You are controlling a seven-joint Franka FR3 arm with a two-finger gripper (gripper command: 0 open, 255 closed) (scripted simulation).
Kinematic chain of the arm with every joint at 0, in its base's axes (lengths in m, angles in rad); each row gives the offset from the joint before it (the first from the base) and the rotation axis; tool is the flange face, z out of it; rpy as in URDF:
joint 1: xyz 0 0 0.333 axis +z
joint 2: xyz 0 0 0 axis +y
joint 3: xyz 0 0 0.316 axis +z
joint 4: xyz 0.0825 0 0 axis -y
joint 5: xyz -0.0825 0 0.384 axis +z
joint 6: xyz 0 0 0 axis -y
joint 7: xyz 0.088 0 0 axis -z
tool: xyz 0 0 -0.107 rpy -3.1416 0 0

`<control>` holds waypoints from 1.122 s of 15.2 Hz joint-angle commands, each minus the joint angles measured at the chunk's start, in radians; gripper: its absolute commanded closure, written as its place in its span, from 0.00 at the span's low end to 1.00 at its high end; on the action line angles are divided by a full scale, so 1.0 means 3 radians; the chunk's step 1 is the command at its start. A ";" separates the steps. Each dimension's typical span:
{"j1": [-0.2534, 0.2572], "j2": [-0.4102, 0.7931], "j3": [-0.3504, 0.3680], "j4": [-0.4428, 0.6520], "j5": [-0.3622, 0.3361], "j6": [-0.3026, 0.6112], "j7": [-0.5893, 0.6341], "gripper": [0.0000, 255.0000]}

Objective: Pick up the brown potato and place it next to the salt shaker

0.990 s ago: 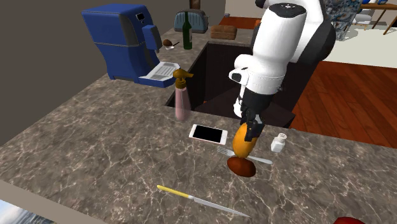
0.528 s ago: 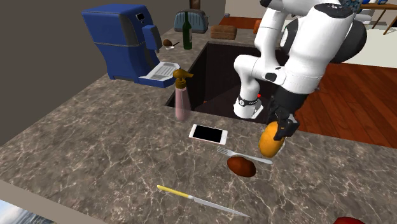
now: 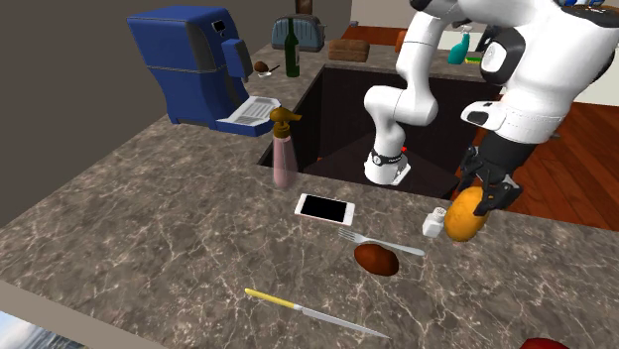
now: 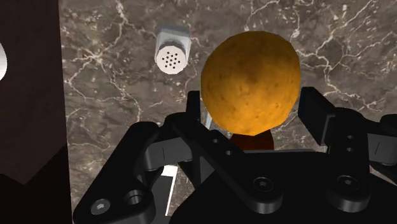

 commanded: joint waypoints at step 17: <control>0.0172 0.0156 0.0602 -0.0227 0.0108 0.0439 0.0658 1.00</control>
